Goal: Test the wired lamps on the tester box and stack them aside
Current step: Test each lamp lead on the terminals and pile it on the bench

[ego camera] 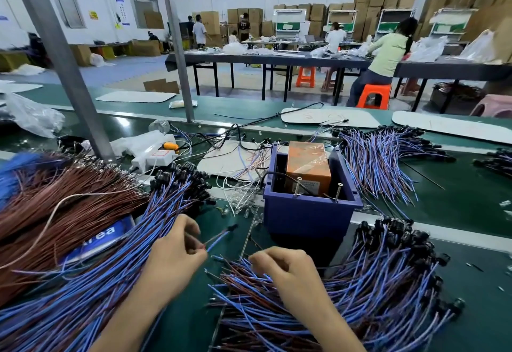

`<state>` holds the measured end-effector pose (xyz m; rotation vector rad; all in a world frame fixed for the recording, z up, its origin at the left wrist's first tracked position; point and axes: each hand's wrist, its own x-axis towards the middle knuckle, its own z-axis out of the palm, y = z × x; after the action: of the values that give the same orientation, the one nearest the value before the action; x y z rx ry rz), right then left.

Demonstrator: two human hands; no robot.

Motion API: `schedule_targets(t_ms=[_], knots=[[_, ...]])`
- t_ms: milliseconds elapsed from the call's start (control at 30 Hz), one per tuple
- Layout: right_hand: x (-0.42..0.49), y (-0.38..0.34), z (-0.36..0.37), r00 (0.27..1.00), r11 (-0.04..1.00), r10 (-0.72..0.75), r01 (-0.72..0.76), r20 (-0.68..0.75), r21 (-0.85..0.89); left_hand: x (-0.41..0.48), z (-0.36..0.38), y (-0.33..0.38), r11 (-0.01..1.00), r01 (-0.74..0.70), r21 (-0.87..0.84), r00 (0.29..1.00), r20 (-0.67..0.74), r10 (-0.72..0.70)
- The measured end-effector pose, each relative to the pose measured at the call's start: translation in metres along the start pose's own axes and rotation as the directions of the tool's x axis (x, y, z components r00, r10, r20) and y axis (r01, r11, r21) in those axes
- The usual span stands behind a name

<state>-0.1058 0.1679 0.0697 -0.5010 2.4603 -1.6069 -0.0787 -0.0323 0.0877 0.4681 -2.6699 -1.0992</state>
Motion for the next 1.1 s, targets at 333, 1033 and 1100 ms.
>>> schedule_targets(t_ms=[333, 1033, 1100], knots=[[0.003, -0.023, -0.007, 0.958, 0.745, 0.256, -0.113, -0.126, 0.658, -0.04, 0.023, 0.046, 0.888, 0.024, -0.459, 0.951, 0.285, 0.122], [-0.009, 0.02, -0.132, 0.769, 0.614, 0.272, -0.601, -0.578, -0.511, -0.029, 0.003, 0.04, 0.715, 0.172, -0.677, 0.868, 0.448, 0.216], [-0.009, 0.014, -0.132, 0.776, 0.611, 0.289, -0.6, -0.56, -0.516, -0.028, 0.006, 0.047, 0.654, 0.195, -0.731, 0.885, 0.419, 0.204]])
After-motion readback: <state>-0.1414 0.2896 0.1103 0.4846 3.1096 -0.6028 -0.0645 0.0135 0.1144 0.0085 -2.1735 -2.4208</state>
